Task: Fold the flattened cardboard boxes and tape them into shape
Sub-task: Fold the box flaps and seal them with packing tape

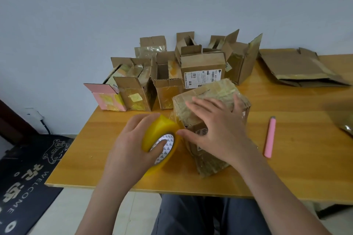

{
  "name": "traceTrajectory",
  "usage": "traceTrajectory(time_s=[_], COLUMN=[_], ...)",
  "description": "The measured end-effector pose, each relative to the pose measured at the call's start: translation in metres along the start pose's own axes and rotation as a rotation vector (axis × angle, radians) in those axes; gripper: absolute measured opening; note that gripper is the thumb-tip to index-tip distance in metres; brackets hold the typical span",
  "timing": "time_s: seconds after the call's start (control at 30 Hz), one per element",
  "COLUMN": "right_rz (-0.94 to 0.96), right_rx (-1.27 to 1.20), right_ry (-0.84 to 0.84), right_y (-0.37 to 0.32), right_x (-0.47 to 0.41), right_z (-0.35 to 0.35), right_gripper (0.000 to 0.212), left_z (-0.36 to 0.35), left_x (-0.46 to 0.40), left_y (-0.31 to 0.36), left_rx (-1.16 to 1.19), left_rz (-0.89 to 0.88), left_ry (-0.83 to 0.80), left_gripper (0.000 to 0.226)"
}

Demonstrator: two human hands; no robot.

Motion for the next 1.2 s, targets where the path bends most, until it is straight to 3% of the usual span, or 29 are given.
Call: traceTrajectory(time_s=[0.23, 0.43, 0.6, 0.7, 0.87, 1.2], right_rz=[-0.022, -0.04, -0.081, -0.1, -0.151, -0.087], right_rx=[-0.086, -0.221, -0.25, -0.221, -0.21, -0.212], right_ry=[0.131, 0.153, 0.191, 0.21, 0.236, 0.317], right_y=[0.027, 0.046, 0.038, 0.035, 0.045, 0.047], right_x=[-0.006, -0.006, -0.003, -0.002, -0.007, -0.008], right_z=[0.004, 0.003, 0.007, 0.007, 0.01, 0.004], right_gripper=[0.062, 0.063, 0.062, 0.059, 0.06, 0.036], left_z=[0.012, 0.008, -0.011, -0.028, -0.043, -0.041], left_x=[-0.011, -0.012, -0.034, -0.052, -0.06, -0.05], left_y=[-0.005, 0.003, 0.027, 0.036, 0.043, 0.042], left_rx=[0.072, 0.011, -0.242, -0.355, -0.306, -0.243], left_rz=[-0.005, -0.027, -0.011, 0.009, -0.047, -0.022], left_ry=[-0.045, -0.184, -0.31, -0.402, -0.547, -0.478], left_gripper=[0.04, 0.033, 0.023, 0.03, 0.03, 0.032])
Point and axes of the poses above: each hand's wrist, its own x-axis away from the middle knuckle, its own z-axis out of the back of the hand, y = z × x, the point moved 10 cm from there along -x, towards the middle knuckle, and after that the axes turned 5 degrees about -x, right-handed, at the moved point
